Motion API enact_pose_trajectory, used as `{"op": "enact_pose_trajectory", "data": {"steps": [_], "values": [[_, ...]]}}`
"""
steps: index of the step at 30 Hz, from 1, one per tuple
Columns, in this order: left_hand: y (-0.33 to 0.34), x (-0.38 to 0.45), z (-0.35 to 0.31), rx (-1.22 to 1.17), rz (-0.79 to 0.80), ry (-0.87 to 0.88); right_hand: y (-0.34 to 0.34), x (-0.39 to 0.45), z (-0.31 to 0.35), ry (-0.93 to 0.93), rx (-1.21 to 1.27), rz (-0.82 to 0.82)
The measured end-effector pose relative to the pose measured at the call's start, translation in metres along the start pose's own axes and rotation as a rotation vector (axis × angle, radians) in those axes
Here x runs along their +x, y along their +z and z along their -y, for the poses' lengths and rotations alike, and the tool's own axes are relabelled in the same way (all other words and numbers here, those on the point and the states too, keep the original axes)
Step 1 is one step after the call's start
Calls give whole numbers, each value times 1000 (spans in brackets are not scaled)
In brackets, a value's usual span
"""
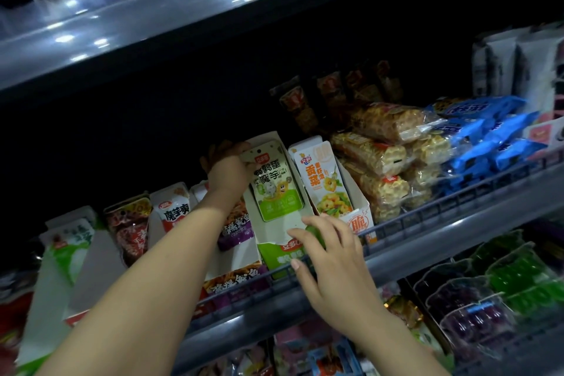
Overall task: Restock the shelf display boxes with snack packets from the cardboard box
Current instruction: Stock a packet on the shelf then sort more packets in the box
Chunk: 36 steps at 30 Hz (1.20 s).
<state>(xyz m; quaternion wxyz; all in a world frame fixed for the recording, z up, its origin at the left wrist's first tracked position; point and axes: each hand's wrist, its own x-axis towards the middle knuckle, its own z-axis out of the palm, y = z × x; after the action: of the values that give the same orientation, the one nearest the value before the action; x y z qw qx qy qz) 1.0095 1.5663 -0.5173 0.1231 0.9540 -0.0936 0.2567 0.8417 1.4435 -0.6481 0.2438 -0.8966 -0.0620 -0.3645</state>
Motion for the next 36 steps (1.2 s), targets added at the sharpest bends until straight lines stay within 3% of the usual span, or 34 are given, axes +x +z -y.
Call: {"op": "enact_pose_trajectory", "data": {"steps": [5,14,17,22,29,36], "values": [[-13,-31,-8,-351,-88,-22,-1,-3,2,-1,18,23],[-38,-173,-7,-630,-203,6,-17,-40,22,-68,163,-23],[-32,-235,-3,-696,-186,-59,-15,-73,24,-16,222,10],[11,-330,10,-792,-72,-259,-1,-138,20,88,204,190],[100,-434,25,-928,254,-647,31,-253,10,363,208,466],[173,-501,39,-737,532,-810,70,-335,-22,631,179,700]]}}
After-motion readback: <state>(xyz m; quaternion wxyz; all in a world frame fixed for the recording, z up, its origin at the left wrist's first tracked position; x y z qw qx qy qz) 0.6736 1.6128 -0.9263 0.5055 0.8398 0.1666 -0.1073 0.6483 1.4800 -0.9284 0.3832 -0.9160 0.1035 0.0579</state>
